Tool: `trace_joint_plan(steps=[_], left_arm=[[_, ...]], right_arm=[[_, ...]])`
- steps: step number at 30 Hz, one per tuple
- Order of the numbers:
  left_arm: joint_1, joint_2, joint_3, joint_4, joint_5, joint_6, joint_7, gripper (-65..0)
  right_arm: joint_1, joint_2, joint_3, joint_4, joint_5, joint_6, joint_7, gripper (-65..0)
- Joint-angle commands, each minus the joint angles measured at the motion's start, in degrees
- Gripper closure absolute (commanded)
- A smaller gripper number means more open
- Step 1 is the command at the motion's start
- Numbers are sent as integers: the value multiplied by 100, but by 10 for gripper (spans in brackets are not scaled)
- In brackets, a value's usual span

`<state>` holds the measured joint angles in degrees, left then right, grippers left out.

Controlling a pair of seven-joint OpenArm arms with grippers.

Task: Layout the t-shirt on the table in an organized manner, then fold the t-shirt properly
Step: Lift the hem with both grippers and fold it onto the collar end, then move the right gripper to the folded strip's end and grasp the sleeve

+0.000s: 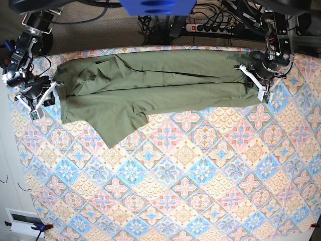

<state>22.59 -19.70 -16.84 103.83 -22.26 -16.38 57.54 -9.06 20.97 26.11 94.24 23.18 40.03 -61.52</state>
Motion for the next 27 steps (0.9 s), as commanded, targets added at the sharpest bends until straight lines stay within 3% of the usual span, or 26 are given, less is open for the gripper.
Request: trace_joint_plan(steps=[1,5,8,12,17,19,27], left_arm=[[-13,-56,-35,162,-38,-19,18,-253],[-13,-56,-87,285,-38,-19,202,-395],[-13,102,-536,320,-178,-19,299,-444],[-22,436,-1520,338,-802,-19,299,-452],[-127,595,-2039,338,-1515,-19,299,-452],[-127,630,-2188,338,-1752,-19,316,-452],[-276,630,-2391,329,-2016,-19,615,-452]], right_arm=[[66,123,57,163,78,-3,125,-157],[286,123,57,480,78,-3,134,-188],[576,96,13,629,78,-3,90,-191],[902,96,-294,673,78,-3,108,-191],[1429,96,-1059,515,25,-3,125,-191],[1649,87,-1420,401,-265,-3,134,-192],[2220,-633,-1833,-690,-1637,-3,433,-192]])
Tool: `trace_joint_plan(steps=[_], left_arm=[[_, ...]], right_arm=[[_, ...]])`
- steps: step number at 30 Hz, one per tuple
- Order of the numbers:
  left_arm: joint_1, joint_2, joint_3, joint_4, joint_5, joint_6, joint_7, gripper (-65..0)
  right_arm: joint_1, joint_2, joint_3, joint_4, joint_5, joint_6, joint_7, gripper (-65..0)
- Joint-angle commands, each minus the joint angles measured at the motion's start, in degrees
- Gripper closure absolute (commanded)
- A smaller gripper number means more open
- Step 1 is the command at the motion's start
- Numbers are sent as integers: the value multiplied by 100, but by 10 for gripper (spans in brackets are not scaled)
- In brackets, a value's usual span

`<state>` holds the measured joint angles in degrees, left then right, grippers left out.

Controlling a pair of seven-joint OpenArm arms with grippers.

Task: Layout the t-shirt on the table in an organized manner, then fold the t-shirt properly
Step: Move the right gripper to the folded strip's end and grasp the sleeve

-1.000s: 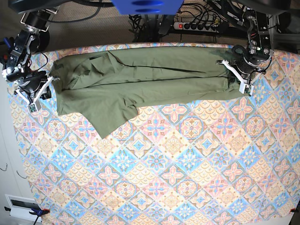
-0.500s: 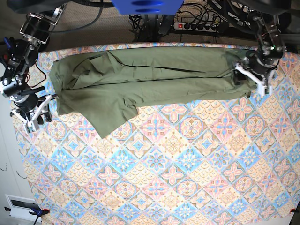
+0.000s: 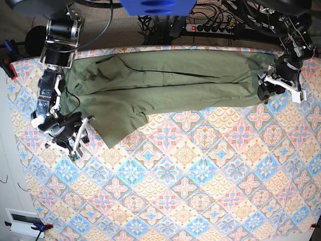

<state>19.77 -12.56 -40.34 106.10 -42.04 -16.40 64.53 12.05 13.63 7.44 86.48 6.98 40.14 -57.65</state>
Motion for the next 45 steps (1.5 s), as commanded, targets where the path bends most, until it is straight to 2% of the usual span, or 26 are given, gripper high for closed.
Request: trace_joint_plan(steps=[1,3,8,13,20,26,35,39,41,45], left_arm=[[5,-85,-41,102,-38,-17,-84,-452],[5,-85,-41,102,-38,-17,-84,-452],[-3,-85,-41,102,-46,-17,-84,-452],[-38,-103,-41,102,-240,-17,-84,-452],[-65,-103,-41,102,-266,-17,-84,-452],[-82,-103,-32,102,-266,-17,-84,-452],[-82,-103,-32,93,-266,-17,-84,-452],[-82,-103,-32,84,-266,-17,-84,-452],[-82,-103,-32,84,-266,-17,-84,-452],[-82,-103,-32,84,-266,-17,-84,-452]], right_arm=[[109,48,34,-72,-79,-14,55,-192],[109,13,7,-336,-105,-14,81,-192],[285,13,-582,-1021,-105,-14,626,-192],[628,13,-696,-1487,-114,-14,793,-193],[698,13,-705,-2067,-114,-14,1136,-273],[900,13,-713,-2533,-114,-14,1180,-276],[900,4,-1346,-2419,-87,-14,1189,-275],[900,-101,-1575,-2419,-87,-14,1189,-274],[900,-110,-1593,-2437,-96,-14,1189,-253],[900,-110,-1593,-2489,-87,-14,1127,-135]])
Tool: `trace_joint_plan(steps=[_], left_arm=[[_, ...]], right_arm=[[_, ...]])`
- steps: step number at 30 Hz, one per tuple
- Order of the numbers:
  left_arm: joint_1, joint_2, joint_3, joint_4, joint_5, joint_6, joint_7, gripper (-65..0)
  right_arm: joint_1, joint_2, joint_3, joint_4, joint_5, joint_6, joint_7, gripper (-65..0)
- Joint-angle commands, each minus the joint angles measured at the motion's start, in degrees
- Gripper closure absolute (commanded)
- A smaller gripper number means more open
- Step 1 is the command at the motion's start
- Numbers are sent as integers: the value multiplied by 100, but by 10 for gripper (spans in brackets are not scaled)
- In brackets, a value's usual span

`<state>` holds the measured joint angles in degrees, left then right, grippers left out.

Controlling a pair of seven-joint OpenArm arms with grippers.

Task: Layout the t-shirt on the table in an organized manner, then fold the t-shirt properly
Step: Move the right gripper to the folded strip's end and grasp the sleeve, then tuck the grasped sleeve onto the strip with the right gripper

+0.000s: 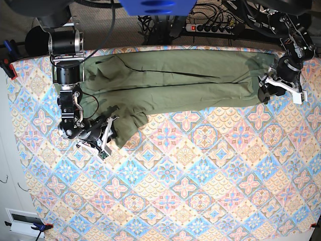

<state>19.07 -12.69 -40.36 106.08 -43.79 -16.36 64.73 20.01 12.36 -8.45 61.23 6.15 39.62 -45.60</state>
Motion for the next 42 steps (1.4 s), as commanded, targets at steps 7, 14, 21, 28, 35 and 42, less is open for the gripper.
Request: trace_joint_plan(steps=[7,14,21,28,35,42], left_arm=[[-21,-89,-30,77,-74,-21,-104,-452],[-21,-89,-30,69,-65,-21,-104,-452],[-21,-89,-30,69,-65,-21,-104,-452],[-21,-81,-4,69,-56,-21,-104,-452],[-21,-81,-4,69,-65,-21,-104,-452],[-13,-81,-4,69,-65,-21,-104,-452]], right_arm=[[-80,52,49,202,286,38,-218,-36],[-757,377,603,1837,1191,38,-894,-36],[-1636,377,1254,3560,1209,38,-1571,-36],[-1997,368,1385,4158,1200,38,-1694,-55],[-1179,351,1394,3103,1183,38,-1387,-247],[-528,324,1333,2127,1183,38,-1035,-296]])
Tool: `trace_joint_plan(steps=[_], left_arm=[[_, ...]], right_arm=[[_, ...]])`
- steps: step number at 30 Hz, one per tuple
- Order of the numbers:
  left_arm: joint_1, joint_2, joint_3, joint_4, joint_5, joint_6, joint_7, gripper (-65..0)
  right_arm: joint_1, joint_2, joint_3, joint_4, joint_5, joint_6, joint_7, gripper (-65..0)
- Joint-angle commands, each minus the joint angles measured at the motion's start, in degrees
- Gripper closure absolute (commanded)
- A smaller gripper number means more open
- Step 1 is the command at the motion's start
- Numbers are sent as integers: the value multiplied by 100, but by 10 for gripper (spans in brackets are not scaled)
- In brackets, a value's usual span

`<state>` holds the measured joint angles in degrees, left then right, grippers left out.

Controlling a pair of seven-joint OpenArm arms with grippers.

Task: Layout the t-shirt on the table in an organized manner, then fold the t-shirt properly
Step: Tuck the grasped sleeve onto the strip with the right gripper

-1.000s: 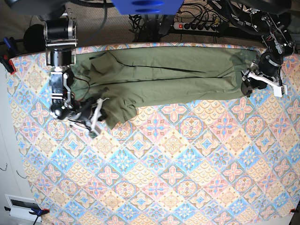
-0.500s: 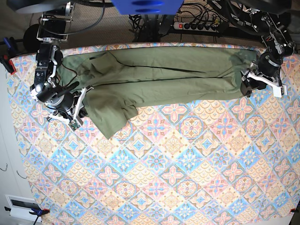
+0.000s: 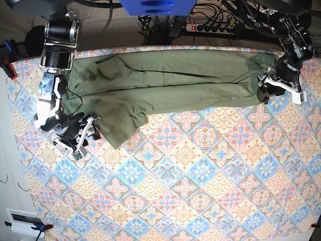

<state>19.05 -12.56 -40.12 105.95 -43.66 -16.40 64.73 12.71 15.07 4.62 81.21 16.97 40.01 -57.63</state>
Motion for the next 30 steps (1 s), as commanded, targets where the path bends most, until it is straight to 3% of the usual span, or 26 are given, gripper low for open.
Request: trace_joint_plan(steps=[1,9,18,30], left_arm=[[-10,-94,-28,82,-78,-17,-104,-452],[-10,-85,-28,82,-87,-17,-104,-452],[-10,-85,-28,82,-78,-17,-104,-452],[-19,-85,-28,82,-69,-17,-104,-452]], right_arm=[[289,-26,8,-37,101,-1,167,-297],[439,-166,-414,-873,101,-1,650,-297],[791,-166,-423,-1831,92,-1,1204,-297],[896,-166,-423,-2499,92,-1,1512,-297]])
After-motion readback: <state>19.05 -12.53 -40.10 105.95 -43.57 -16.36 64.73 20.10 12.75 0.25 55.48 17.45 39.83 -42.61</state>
